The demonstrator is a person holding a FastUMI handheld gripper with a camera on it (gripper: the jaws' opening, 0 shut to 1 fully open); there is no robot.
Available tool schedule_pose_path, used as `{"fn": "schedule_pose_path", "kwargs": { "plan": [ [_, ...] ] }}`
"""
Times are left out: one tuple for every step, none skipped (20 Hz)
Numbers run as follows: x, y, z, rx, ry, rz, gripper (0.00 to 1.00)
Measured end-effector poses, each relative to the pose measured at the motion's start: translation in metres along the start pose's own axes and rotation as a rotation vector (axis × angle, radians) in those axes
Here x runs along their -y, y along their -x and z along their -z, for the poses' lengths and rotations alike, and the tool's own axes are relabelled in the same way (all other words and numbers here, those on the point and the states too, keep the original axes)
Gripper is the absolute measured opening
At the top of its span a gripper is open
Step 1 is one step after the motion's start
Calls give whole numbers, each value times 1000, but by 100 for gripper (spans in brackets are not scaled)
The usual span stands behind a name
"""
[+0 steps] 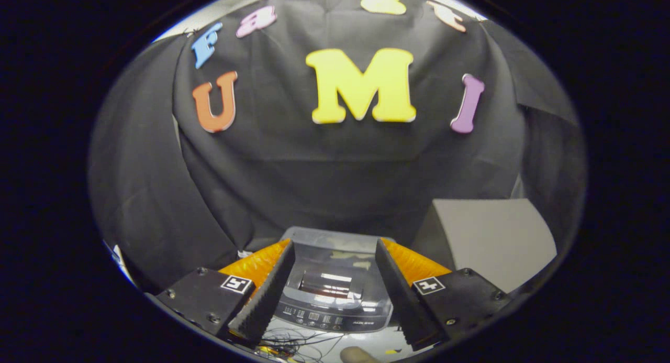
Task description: Put the clothes into the washing machine and then close the washing machine lid.
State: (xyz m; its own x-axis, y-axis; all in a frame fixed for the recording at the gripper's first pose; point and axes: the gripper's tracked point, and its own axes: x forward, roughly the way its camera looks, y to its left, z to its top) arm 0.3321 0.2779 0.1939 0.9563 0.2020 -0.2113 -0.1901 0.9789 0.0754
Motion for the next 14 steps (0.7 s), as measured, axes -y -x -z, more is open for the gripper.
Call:
{"fn": "schedule_pose_path", "kwargs": {
  "plan": [
    [12, 25, -16, 62, 4, 10, 97],
    [26, 49, -29, 124, 6, 18, 97],
    [39, 77, -38, 176, 4, 28, 97],
    [52, 103, -43, 222, 1, 32, 98],
    [64, 126, -46, 260, -6, 36, 98],
    [78, 147, -44, 289, -10, 49, 98],
    [95, 166, -35, 316, -15, 65, 99],
    [112, 182, -29, 337, -22, 83, 99],
    [129, 193, -17, 343, -33, 105, 99],
    [146, 207, -7, 354, -47, 121, 99],
    [160, 220, 5, 358, -62, 134, 99],
    [175, 231, 20, 356, -67, 143, 99],
    [192, 240, 35, 350, -69, 162, 99],
    [209, 248, 50, 347, -68, 178, 99]
  ]
}}
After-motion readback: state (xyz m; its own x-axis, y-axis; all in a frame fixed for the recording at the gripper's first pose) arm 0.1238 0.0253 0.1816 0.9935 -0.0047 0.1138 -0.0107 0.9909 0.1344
